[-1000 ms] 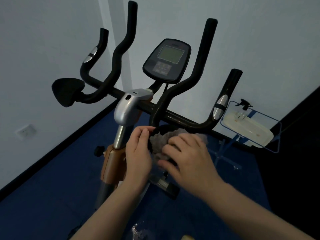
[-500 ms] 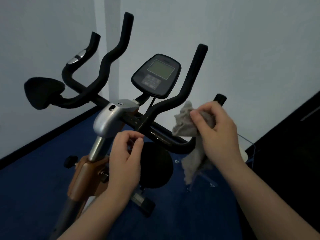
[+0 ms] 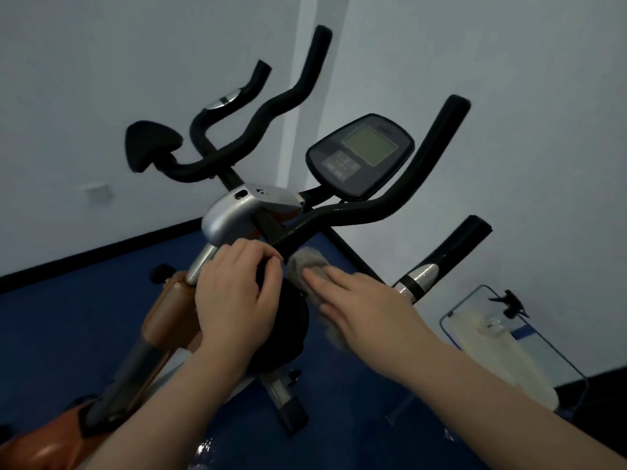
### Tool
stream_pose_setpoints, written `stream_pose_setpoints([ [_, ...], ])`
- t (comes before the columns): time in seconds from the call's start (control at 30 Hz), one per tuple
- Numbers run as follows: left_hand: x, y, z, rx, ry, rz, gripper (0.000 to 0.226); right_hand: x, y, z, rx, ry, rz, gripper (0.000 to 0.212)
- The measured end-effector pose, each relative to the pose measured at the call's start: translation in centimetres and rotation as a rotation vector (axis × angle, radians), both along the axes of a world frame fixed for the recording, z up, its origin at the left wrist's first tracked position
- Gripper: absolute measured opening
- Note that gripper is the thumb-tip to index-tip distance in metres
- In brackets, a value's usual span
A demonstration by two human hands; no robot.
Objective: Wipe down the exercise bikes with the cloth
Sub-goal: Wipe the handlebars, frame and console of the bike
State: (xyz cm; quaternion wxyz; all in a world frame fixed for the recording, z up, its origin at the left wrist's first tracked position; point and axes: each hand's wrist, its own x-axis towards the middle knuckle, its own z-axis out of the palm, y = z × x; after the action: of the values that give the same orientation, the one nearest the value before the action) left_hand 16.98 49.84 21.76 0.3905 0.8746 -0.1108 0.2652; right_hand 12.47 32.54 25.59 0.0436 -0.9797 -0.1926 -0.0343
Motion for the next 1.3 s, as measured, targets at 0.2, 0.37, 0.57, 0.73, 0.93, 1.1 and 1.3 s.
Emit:
stream_pose_setpoints([
  [0.2, -0.2, -0.5, 0.0, 0.035, 0.022, 0.103, 0.016, 1.1, 2.5, -2.2, -0.058, -0.121, -0.241, 0.045],
  [0.37, -0.1, -0.5, -0.1, 0.059, 0.028, 0.111, 0.017, 2.6, 2.6, -1.3, 0.023, -0.049, -0.261, 0.035],
  [0.57, -0.3, -0.3, -0.2, 0.028, 0.031, 0.037, 0.014, 2.9, 1.4, -2.1, 0.011, 0.024, -0.217, 0.04],
  [0.73, -0.1, 0.0, 0.0, 0.059, 0.006, -0.021, 0.012, 4.4, 3.1, -1.9, -0.047, 0.071, -0.255, 0.036],
  [0.93, -0.4, 0.5, 1.0, -0.213, 0.053, -0.226, 0.016, 0.5, 0.9, -1.9, -0.221, -0.086, -0.216, 0.045],
  [1.1, 0.6, -1.4, 3.7, -0.068, 0.075, -0.407, 0.015, -1.6, -7.7, 2.0, -0.425, -0.252, -0.062, 0.028],
  [1.3, 0.2, -4.4, 3.4, 0.26, 0.159, -0.421, 0.014, -1.8, -7.2, 1.9, -0.231, -0.319, -0.349, 0.04],
])
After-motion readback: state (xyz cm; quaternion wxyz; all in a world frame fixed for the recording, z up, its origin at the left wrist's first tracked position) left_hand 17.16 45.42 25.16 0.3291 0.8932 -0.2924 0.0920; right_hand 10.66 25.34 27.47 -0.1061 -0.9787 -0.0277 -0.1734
